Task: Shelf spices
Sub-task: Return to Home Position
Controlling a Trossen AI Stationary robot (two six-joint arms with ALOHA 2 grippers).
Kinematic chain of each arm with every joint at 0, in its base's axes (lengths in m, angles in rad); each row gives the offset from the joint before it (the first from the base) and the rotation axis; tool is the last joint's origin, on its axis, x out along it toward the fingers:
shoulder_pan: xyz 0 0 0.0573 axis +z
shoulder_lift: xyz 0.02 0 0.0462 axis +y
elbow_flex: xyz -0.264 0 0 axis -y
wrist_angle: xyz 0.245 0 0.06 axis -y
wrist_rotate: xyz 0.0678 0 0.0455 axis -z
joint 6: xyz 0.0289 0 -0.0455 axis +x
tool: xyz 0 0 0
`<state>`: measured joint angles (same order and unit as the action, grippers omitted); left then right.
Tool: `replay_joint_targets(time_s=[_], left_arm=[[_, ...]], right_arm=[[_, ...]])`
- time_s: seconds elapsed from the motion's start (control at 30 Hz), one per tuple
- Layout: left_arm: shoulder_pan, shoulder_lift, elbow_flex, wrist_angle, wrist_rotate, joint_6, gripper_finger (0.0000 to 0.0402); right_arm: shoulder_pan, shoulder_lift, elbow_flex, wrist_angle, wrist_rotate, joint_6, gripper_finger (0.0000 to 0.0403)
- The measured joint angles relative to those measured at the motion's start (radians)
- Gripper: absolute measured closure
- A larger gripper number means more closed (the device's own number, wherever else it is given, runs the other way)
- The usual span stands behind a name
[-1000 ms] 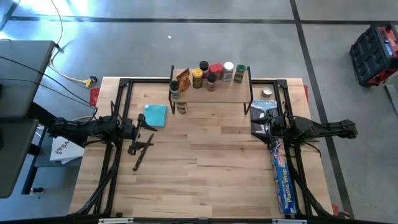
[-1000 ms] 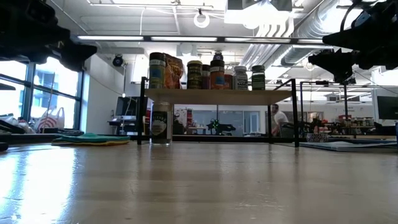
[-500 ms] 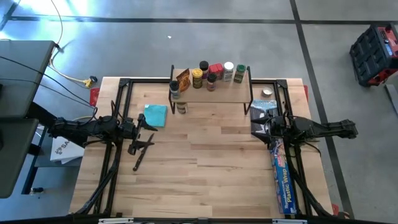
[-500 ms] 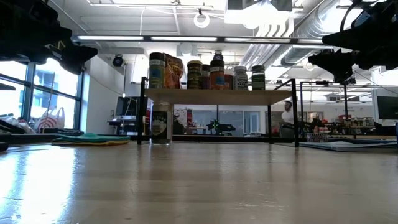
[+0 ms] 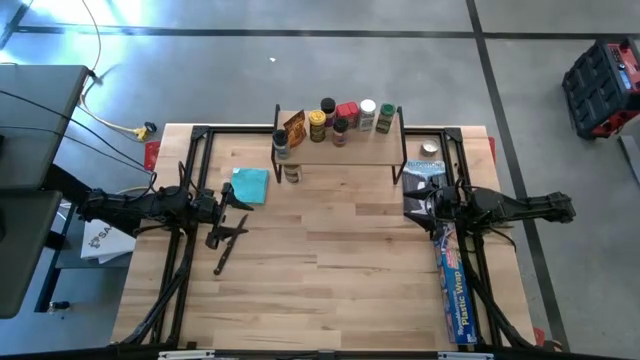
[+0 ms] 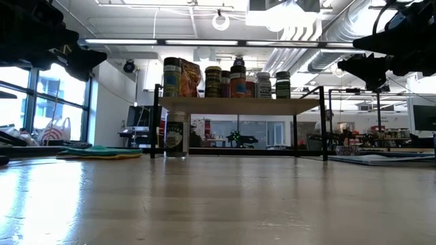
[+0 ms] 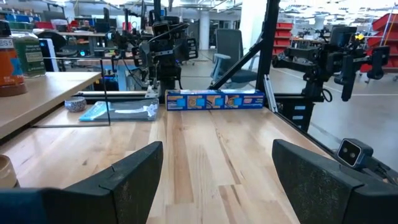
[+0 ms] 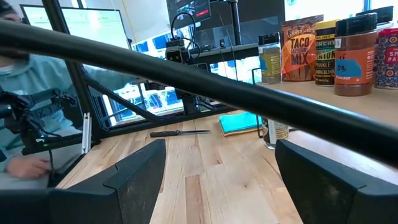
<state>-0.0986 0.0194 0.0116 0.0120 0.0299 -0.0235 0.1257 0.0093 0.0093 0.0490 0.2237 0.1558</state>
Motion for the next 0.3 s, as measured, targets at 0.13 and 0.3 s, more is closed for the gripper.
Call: replay_joint_targets(time_s=[0.13,0.3], left_arm=[[0.000,0.000,0.000,0.000,0.000,0.000,0.0104],[0.000,0.000,0.000,0.000,0.000,0.000,0.0104]], right_arm=[[0.000,0.000,0.000,0.000,0.000,0.000,0.0105],[0.000,0.000,0.000,0.000,-0.006,0.000,0.0105]])
